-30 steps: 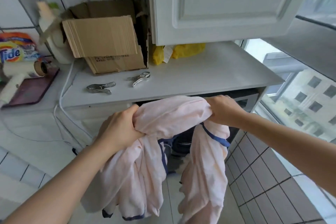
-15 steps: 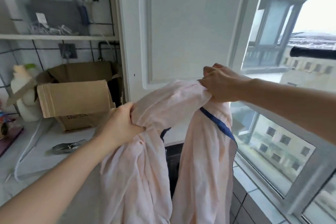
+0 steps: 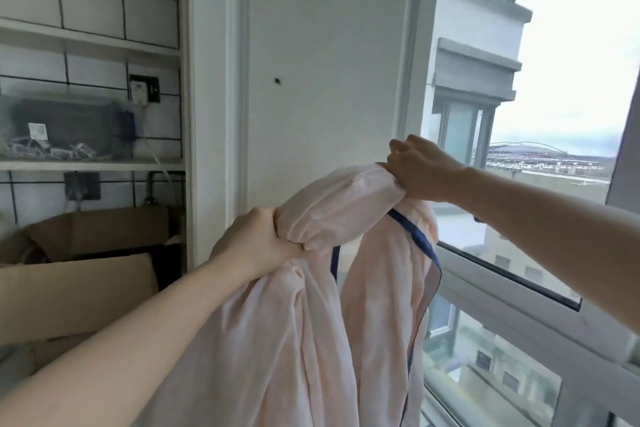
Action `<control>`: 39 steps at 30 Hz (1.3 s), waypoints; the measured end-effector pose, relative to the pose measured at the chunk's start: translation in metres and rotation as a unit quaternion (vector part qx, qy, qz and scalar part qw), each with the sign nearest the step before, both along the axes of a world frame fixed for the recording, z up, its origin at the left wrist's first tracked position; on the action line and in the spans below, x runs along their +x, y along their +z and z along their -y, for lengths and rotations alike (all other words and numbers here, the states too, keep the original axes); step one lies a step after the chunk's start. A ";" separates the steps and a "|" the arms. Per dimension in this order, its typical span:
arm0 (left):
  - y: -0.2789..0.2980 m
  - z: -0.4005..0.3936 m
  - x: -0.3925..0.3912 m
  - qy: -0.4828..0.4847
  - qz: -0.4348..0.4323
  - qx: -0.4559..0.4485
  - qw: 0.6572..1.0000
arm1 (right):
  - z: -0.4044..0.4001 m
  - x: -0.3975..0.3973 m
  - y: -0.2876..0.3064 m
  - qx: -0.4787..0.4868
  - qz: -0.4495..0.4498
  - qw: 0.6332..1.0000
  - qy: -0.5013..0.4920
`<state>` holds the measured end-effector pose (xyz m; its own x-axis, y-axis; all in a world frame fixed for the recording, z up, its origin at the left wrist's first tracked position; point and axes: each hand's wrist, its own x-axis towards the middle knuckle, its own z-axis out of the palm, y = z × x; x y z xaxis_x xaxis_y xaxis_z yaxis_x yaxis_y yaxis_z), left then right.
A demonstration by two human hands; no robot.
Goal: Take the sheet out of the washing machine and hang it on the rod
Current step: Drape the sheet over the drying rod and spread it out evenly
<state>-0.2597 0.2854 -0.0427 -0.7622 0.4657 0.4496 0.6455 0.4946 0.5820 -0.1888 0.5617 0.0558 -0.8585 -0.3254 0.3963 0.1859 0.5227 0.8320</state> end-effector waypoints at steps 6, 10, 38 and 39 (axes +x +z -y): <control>0.049 -0.044 0.015 -0.031 -0.030 0.010 0.999 | -0.035 0.030 0.034 -0.013 -0.063 0.996 -0.060; 0.080 -0.073 0.027 -0.043 -0.054 0.014 0.998 | -0.054 0.059 0.055 -0.011 -0.113 0.986 -0.126; 0.114 -0.128 0.168 -0.258 -0.119 -0.048 0.958 | -0.044 0.288 0.054 -0.177 -0.112 0.909 -0.362; 0.111 -0.128 0.174 -0.261 -0.121 -0.063 0.956 | -0.035 0.297 0.050 -0.237 -0.102 0.893 -0.369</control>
<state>-0.0859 0.4137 0.0679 -0.2925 0.8166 0.4977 0.9313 0.1252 0.3420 0.1083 0.5967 0.1057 -0.6646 0.5447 0.5116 0.7472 0.4805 0.4591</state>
